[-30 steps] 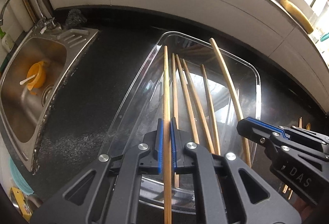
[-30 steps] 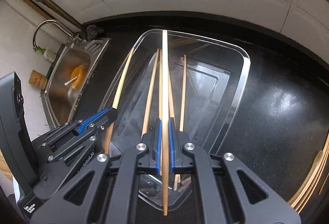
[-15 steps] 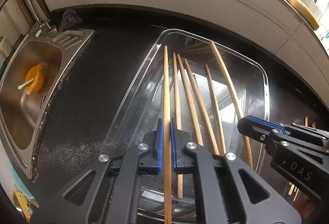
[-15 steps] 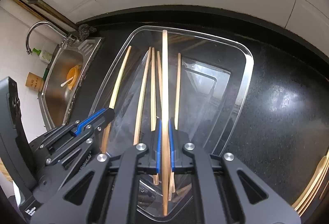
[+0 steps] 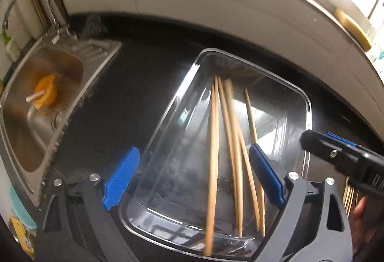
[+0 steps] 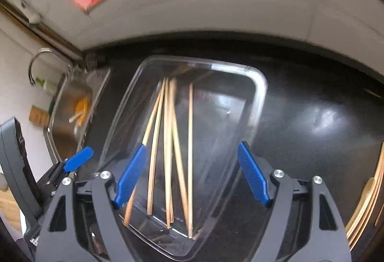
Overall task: Organize utensils
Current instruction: 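Open the left tool over the tray while the right tool releases its chopstick, then move both open tools back over the spoons and chopsticks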
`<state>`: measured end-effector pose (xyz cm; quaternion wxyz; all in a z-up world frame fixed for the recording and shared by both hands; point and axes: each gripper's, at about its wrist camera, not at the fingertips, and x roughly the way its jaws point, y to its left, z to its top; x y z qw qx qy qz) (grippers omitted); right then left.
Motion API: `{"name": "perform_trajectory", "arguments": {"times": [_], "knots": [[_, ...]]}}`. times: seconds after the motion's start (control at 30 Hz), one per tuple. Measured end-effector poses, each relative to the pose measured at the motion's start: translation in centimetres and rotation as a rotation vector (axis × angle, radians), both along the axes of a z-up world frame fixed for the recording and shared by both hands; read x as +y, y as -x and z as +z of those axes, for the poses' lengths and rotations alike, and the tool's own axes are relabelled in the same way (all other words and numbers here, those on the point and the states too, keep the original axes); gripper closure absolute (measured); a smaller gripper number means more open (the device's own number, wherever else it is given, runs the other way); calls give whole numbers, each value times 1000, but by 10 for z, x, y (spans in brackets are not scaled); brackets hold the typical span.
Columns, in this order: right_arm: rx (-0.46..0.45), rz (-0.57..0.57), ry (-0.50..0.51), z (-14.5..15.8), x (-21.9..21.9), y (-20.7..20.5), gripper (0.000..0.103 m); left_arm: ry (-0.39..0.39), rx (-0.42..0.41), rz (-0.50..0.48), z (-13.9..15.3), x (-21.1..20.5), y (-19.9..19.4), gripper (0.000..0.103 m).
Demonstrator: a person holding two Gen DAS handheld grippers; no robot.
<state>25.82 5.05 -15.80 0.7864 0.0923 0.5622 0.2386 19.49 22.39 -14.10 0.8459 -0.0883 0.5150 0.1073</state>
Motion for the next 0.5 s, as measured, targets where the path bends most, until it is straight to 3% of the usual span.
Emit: {"name": "perform_trajectory", "arguments": {"times": [0.23, 0.43, 0.5], "knots": [[5, -20, -40, 8, -19, 19, 24, 9, -16, -4, 17, -1, 15, 7], [-53, -34, -75, 31, -37, 48, 7, 2, -36, -60, 32, -20, 34, 6], [-73, -53, -86, 40, -50, 59, 7, -5, -36, -79, 35, -30, 41, 6]]}}
